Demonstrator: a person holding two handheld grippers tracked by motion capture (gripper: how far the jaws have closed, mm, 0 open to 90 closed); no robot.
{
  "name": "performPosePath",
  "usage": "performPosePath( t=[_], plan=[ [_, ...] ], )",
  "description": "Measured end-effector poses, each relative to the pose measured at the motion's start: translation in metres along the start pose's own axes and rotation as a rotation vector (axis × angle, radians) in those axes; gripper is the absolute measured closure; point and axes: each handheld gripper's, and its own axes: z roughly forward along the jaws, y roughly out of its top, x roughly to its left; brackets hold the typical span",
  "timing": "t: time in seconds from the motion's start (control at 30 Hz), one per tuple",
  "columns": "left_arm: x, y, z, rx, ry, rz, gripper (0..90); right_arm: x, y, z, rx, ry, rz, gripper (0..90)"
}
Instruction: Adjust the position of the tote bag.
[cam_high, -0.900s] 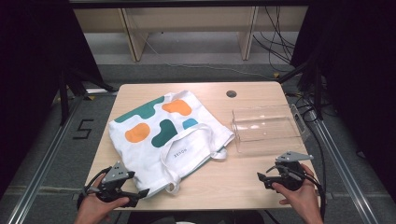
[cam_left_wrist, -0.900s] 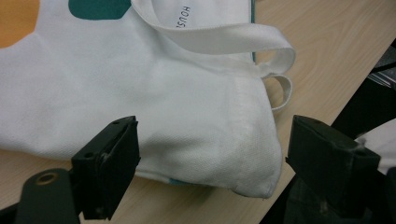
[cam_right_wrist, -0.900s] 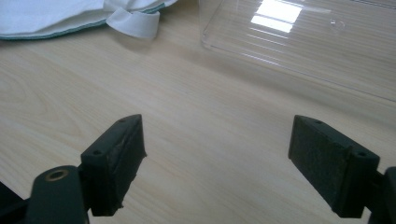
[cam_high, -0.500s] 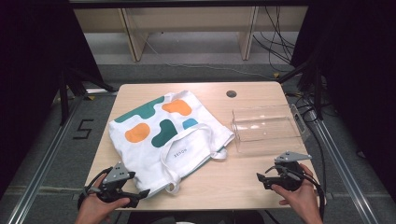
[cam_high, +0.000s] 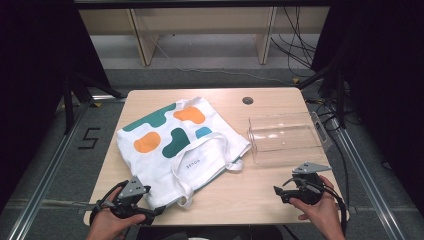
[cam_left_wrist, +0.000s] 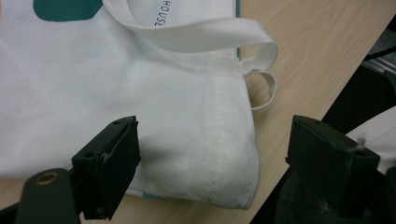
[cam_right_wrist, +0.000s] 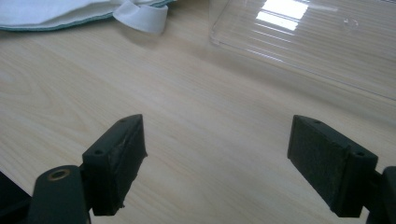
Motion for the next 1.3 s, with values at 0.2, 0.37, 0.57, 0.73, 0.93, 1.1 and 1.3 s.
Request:
performPosePath(
  t=[0.2, 0.37, 0.57, 0.73, 0.93, 1.1, 1.3],
  plan=[
    [0.000, 0.002, 0.014, 0.086, 0.060, 0.093, 29.4, 0.002, 0.001, 0.002, 0.019, 0.032, 0.011, 20.0],
    [0.004, 0.001, 0.018, 0.130, 0.014, 0.128, 65.5, 0.006, 0.002, 0.003, 0.020, 0.022, -0.006, 20.4],
    [0.027, -0.005, -0.003, 0.102, 0.084, 0.086, 78.0, 0.008, 0.003, 0.003, 0.015, 0.027, -0.031, 22.8],
    [0.047, -0.010, -0.017, 0.087, 0.117, 0.028, 81.5, 0.019, 0.011, 0.010, 0.009, 0.049, -0.088, 26.4],
    [0.070, -0.017, -0.027, 0.067, 0.170, -0.053, 83.3, 0.033, 0.036, 0.035, 0.011, 0.041, -0.215, 31.5],
    [0.078, -0.019, -0.031, 0.070, 0.170, -0.064, 83.4, 0.044, 0.060, 0.063, 0.017, 0.050, -0.226, 31.5],
    [0.083, -0.020, -0.033, 0.073, 0.158, -0.080, 83.6, 0.055, 0.076, 0.088, 0.055, 0.035, -0.330, 34.7]
  ],
)
